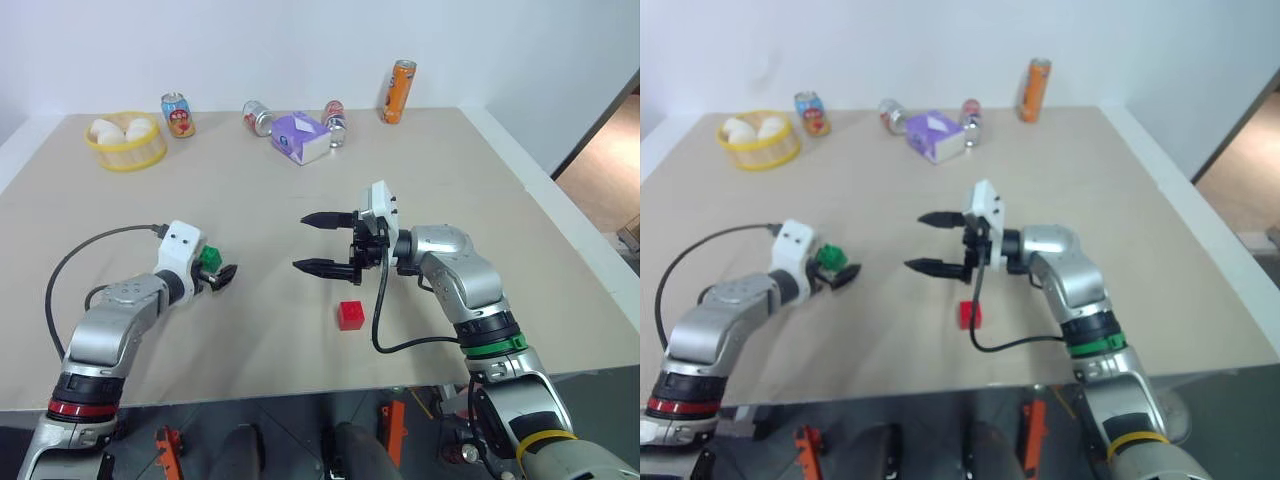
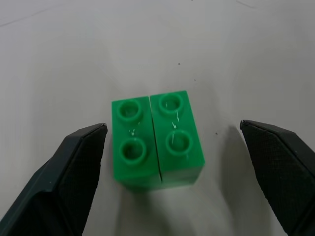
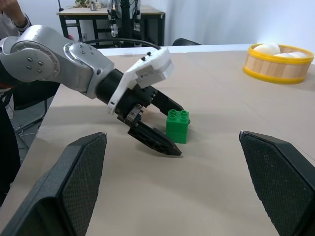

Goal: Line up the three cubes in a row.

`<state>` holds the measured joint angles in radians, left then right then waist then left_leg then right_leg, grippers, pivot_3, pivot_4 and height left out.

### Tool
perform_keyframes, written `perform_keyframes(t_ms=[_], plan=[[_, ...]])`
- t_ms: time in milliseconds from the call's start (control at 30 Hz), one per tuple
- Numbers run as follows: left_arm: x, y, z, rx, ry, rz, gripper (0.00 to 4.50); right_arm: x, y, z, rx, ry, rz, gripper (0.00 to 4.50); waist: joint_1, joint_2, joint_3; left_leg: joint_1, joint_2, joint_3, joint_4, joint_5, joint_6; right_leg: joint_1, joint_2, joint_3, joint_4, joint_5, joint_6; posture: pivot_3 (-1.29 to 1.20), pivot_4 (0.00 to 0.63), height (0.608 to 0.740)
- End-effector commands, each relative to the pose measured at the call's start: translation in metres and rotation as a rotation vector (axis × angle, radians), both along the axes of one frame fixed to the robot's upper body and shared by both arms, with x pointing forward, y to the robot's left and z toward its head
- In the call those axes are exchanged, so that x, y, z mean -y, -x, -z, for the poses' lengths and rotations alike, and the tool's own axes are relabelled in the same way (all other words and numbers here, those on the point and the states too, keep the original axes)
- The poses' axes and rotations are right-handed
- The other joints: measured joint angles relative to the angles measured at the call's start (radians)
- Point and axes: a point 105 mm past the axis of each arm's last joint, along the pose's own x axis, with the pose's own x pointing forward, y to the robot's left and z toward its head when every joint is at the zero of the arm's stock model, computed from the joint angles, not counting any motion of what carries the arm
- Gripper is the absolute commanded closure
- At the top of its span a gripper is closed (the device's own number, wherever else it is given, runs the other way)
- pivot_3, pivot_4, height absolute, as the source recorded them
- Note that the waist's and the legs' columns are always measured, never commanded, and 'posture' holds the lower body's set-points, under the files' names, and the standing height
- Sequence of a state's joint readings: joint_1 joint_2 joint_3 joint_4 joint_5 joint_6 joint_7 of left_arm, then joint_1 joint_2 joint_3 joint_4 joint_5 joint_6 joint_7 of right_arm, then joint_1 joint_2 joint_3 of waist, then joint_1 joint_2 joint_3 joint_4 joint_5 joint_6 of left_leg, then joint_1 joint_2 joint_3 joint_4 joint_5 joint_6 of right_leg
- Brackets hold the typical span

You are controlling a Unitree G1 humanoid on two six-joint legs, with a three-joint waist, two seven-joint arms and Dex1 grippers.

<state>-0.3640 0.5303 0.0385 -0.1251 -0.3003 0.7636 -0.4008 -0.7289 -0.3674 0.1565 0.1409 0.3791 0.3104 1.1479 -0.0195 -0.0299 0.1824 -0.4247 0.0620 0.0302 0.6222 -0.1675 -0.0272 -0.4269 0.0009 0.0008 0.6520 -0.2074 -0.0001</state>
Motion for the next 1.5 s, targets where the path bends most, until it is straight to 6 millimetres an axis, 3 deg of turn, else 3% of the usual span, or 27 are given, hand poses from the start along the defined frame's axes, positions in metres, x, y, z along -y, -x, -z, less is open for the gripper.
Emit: perform_keyframes(t_ms=[33,167,233,367,500,633,833,1100,1500], plan=[[-0.001,-0.003,-0.008,0.031,-0.011,-0.010,1.17,-0.001,0.000,-0.015,0.060,-0.020,-0.001,0.00,0.000,0.000,0.000,0.000,0.000,0.000,0.000,0.000,0.000,0.000,0.000,0.000,0.000,0.000,0.000,0.00,0.150,0.740],[-0.001,-0.003,-0.006,0.025,-0.019,-0.013,2.65,0.000,0.000,-0.015,0.058,-0.019,0.003,0.00,0.000,0.000,0.000,0.000,0.000,0.000,0.000,0.000,0.000,0.000,0.000,0.000,0.000,0.000,0.000,0.00,0.150,0.740],[-0.002,-0.003,-0.006,0.031,-0.027,-0.007,3.14,0.002,0.000,-0.014,0.058,-0.018,0.004,0.00,0.000,0.000,0.000,0.000,0.000,0.000,0.000,0.000,0.000,0.000,0.000,0.000,0.000,0.000,0.000,0.00,0.150,0.740],[0.014,0.005,-0.021,0.098,-0.024,0.147,3.13,0.008,0.004,-0.016,0.060,-0.024,-0.010,0.00,0.000,0.000,0.000,0.000,0.000,0.000,0.000,0.000,0.000,0.000,0.000,0.000,0.000,0.000,0.000,0.00,0.150,0.740],[0.050,0.035,-0.037,0.175,-0.031,0.493,3.13,0.023,0.020,-0.014,0.046,0.009,-0.079,0.00,0.000,0.000,0.000,-0.001,0.000,0.000,-0.001,0.000,0.000,-0.001,-0.001,0.000,0.000,-0.001,-0.001,0.00,0.150,0.740],[0.064,0.057,-0.032,0.150,-0.061,0.715,3.13,0.039,0.036,0.002,0.017,0.124,-0.136,0.00,0.002,0.000,0.000,-0.001,-0.001,0.000,-0.001,-0.001,-0.001,-0.001,-0.002,0.000,-0.001,-0.002,-0.002,0.00,0.150,0.740],[0.080,0.076,-0.016,0.079,-0.102,0.953,3.13,0.056,0.041,0.005,0.016,0.179,-0.106,0.00,-0.001,0.000,0.000,0.000,0.000,0.001,-0.001,-0.001,-0.001,-0.001,-0.001,0.000,0.000,-0.004,-0.006,0.00,0.150,0.740],[0.103,0.072,0.000,0.057,-0.145,1.061,3.13,0.064,0.049,0.007,0.008,0.191,-0.068,0.00,0.001,0.000,0.000,-0.001,-0.001,0.000,0.001,0.000,-0.001,-0.001,0.000,0.000,-0.001,-0.003,-0.005,0.00,0.150,0.740],[0.112,0.068,0.014,0.009,-0.137,1.082,3.13,0.068,0.054,0.008,0.000,0.192,-0.033,0.00,0.000,0.000,0.000,-0.001,0.000,-0.001,0.001,-0.001,-0.001,-0.001,0.000,0.000,0.000,-0.002,-0.002,0.00,0.150,0.740]])
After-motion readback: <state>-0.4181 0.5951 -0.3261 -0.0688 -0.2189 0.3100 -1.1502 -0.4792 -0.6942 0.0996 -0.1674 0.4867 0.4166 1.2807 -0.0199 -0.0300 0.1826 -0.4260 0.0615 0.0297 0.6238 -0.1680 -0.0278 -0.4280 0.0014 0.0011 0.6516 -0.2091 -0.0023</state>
